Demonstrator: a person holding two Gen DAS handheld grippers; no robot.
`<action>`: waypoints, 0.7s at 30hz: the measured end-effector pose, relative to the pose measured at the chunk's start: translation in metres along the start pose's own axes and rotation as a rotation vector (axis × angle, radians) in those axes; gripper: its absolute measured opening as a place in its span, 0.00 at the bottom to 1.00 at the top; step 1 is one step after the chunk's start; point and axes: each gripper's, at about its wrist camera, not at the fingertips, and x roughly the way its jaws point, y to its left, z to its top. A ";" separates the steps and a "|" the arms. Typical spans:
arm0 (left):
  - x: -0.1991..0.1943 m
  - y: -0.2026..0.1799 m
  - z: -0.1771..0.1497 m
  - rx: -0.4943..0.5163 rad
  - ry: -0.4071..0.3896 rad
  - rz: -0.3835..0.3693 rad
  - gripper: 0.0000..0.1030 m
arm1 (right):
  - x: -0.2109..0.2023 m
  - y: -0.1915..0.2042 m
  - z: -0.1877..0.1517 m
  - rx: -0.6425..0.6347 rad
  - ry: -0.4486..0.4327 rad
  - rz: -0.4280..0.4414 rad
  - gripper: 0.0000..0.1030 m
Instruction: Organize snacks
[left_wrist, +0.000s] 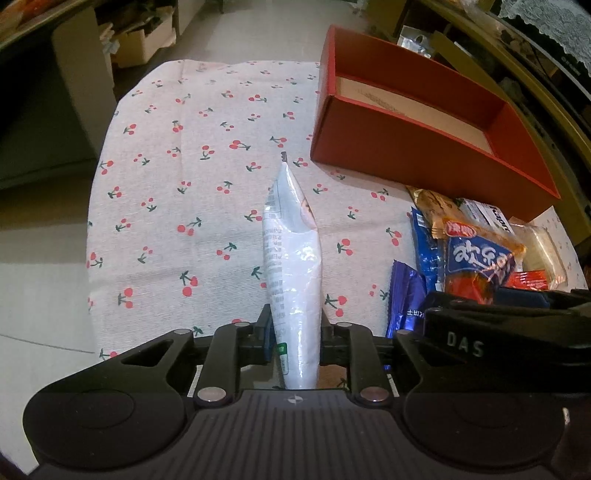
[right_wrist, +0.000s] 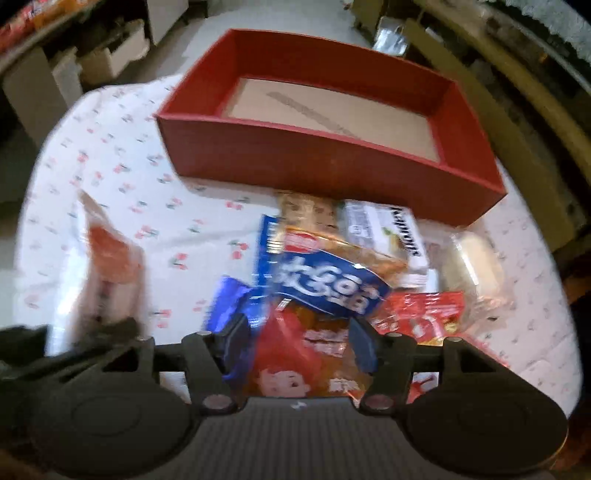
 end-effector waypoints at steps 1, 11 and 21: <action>0.000 0.001 0.000 0.001 0.000 0.000 0.26 | 0.002 -0.005 -0.003 0.015 -0.007 0.018 0.63; -0.001 -0.022 -0.003 0.076 -0.006 0.025 0.26 | -0.006 -0.035 -0.015 -0.008 -0.027 0.125 0.39; -0.009 -0.049 -0.003 0.152 -0.046 0.062 0.26 | -0.027 -0.060 -0.016 -0.023 -0.101 0.213 0.34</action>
